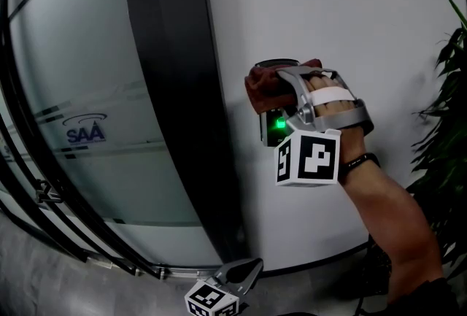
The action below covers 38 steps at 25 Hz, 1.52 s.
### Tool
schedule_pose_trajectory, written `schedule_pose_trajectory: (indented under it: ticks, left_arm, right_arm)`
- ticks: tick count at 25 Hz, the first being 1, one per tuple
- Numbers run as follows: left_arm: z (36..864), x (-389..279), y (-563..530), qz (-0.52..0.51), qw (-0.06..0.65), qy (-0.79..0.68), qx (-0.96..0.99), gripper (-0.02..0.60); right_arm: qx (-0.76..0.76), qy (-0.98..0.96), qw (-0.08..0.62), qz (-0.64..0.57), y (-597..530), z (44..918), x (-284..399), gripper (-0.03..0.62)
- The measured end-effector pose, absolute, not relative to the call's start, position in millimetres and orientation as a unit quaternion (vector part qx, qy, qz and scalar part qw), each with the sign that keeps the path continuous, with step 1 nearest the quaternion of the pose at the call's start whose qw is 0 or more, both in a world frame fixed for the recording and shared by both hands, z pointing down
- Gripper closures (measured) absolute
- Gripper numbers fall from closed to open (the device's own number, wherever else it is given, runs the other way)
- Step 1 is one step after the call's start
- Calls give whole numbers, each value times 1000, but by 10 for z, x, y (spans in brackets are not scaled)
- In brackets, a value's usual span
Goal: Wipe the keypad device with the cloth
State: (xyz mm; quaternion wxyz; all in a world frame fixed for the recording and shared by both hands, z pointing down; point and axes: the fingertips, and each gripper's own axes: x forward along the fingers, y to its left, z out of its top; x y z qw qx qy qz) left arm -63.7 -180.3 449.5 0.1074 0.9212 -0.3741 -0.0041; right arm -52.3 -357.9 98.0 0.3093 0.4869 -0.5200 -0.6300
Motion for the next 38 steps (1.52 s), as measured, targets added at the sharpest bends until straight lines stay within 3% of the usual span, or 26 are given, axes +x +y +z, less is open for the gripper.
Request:
schedule_pose_trajectory:
  ticks: [38]
  left_arm:
    - [4476, -522, -1768, 10, 108, -359, 927, 565]
  right_arm:
    - [447, -571, 364, -585, -3606, 2151, -401, 539]
